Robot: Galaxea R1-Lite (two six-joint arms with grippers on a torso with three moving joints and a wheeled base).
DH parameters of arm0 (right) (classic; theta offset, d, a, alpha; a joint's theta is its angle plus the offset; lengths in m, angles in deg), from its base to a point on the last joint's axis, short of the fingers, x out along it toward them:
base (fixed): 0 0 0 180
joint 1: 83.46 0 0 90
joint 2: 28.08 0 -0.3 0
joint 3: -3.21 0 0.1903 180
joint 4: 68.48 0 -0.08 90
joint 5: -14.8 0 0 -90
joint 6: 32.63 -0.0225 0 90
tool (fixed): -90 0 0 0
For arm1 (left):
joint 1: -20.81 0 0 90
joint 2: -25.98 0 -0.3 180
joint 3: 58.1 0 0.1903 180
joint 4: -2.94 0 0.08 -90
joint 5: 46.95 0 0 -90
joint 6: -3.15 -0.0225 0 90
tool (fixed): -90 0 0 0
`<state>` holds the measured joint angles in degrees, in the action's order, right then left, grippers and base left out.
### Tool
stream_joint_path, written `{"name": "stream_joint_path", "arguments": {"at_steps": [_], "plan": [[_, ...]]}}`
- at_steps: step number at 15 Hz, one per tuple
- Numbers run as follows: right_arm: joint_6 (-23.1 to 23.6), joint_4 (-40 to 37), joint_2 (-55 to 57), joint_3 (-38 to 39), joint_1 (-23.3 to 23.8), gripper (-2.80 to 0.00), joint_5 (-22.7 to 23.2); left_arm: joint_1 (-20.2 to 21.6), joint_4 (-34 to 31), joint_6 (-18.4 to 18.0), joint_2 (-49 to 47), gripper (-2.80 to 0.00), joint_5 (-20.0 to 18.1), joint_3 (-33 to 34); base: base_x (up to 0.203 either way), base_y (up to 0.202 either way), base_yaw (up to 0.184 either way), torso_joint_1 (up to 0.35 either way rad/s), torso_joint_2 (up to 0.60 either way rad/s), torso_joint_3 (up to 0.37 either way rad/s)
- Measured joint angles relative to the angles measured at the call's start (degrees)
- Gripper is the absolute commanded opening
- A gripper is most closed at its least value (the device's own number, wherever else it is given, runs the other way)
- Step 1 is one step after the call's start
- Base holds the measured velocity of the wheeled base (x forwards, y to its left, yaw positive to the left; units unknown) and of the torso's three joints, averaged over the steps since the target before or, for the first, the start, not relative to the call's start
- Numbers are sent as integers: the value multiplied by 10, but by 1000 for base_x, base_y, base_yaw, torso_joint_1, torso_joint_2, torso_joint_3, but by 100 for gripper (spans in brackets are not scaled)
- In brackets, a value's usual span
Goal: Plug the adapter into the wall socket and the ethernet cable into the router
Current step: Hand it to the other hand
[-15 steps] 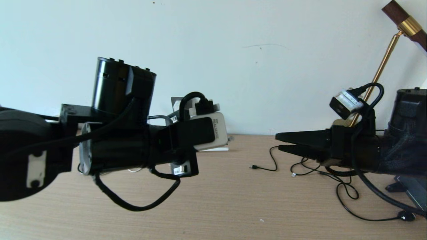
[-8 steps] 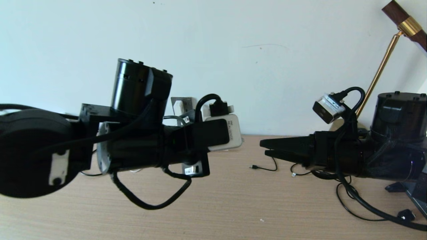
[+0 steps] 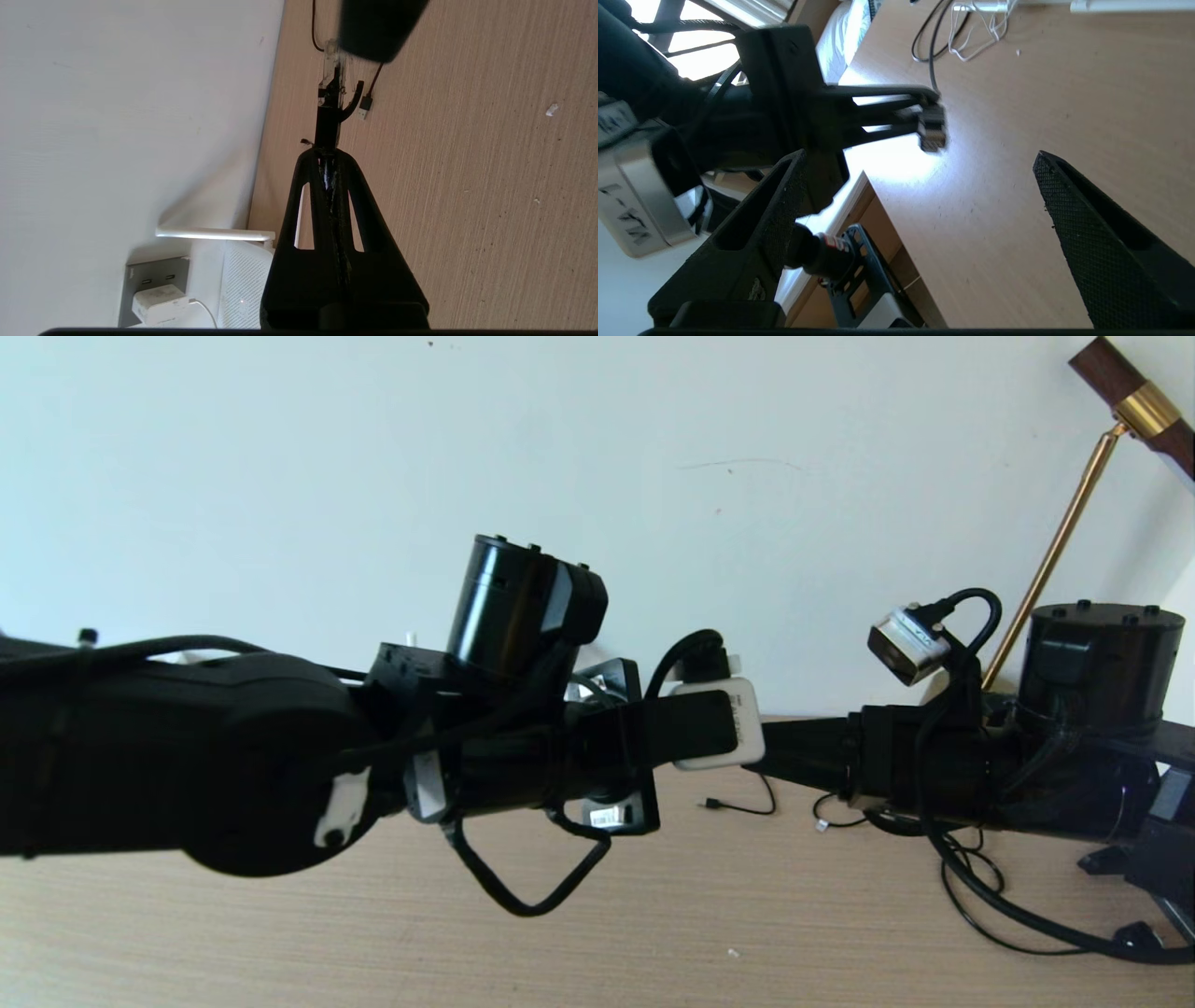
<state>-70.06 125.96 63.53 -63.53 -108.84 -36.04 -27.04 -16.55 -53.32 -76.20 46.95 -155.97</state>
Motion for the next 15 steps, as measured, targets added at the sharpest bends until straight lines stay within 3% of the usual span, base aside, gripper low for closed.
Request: {"name": "stream_joint_path", "arguments": {"at_steps": [3, 13, 14, 15], "plan": [[-3, 44, 23, -4, 9, 0, 0, -2, 0, 0, -11, -280, -1, -4, 0, 0, 0, 0, 0, 0], [-4, 46, 52, -9, 13, 0, 13, -2, 0, -1, -16, -280, -4, -8, 0, 0, 0, 0, 0, 0], [-4, 46, 52, -7, 12, -280, 22, -2, 0, -1, -16, -280, -4, -8, 0, 0, 0, 0, 0, 0], [-4, 46, 52, -6, 12, -280, 27, -2, 0, -1, -17, -280, -4, -8, 0, 0, 0, 0, 0, 0]]}}
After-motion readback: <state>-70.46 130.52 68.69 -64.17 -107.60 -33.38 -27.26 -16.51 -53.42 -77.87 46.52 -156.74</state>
